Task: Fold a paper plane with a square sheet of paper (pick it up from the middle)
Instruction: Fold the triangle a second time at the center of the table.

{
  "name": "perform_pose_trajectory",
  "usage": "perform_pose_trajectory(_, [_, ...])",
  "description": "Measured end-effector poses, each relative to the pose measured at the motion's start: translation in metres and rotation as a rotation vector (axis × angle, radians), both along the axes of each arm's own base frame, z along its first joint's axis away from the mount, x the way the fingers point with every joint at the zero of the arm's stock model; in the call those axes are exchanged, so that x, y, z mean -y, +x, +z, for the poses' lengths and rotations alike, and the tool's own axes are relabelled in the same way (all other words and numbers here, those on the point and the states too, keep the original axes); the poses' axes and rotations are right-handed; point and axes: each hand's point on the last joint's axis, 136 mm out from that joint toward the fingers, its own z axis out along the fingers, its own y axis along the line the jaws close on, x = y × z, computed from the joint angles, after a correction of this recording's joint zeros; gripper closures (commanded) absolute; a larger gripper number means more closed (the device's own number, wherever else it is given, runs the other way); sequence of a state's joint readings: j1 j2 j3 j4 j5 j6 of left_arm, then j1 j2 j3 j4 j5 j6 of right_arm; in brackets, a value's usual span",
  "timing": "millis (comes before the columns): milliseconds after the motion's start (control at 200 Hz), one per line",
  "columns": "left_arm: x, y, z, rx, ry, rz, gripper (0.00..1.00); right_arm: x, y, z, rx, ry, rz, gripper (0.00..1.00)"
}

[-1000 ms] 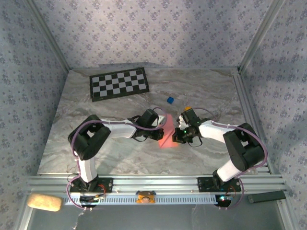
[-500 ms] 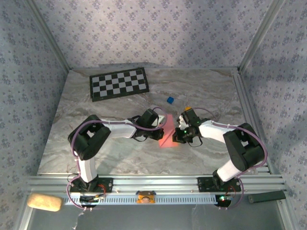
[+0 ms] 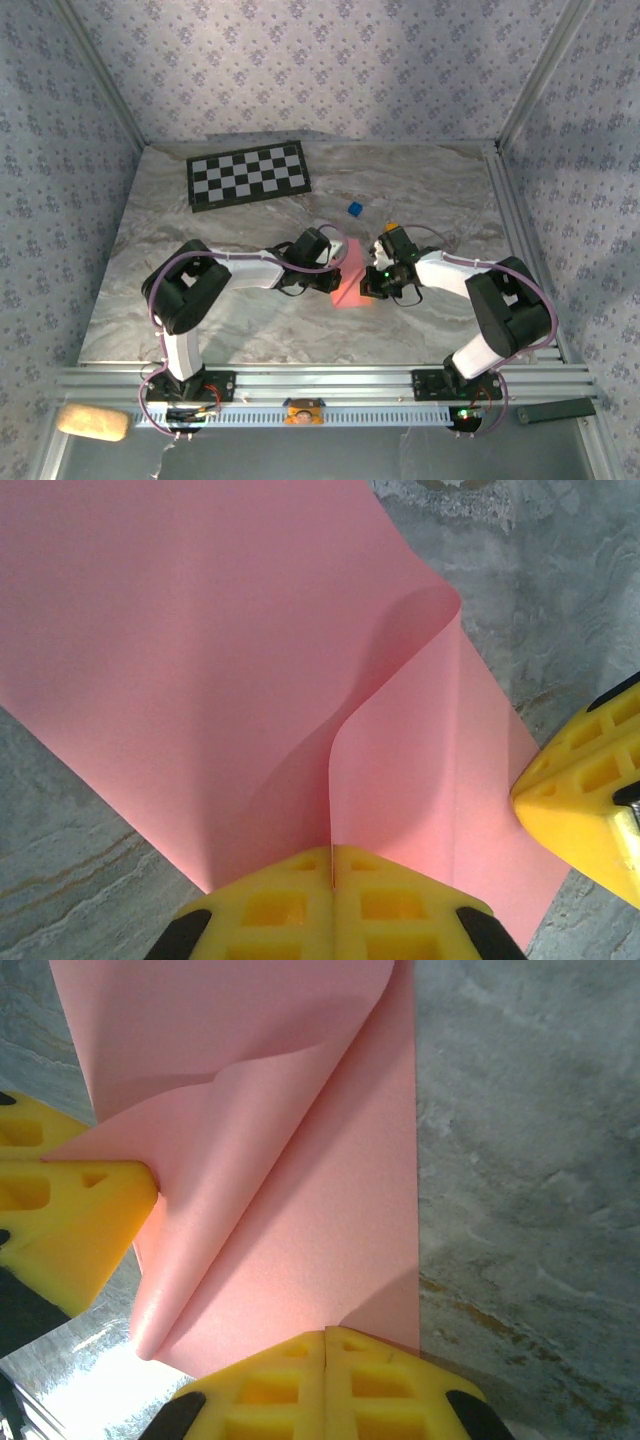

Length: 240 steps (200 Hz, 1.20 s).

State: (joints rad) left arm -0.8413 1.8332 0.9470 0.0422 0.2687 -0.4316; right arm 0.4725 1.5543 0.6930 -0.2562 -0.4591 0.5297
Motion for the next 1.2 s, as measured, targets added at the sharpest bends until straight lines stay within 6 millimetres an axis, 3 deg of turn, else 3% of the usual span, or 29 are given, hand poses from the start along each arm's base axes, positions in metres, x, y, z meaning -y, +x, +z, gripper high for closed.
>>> perform_pose_trajectory(1199, [-0.0006,0.003,0.0027,0.029,-0.013,0.009,0.94,0.0024,0.0014,-0.0002,-0.003,0.001,-0.009,0.95])
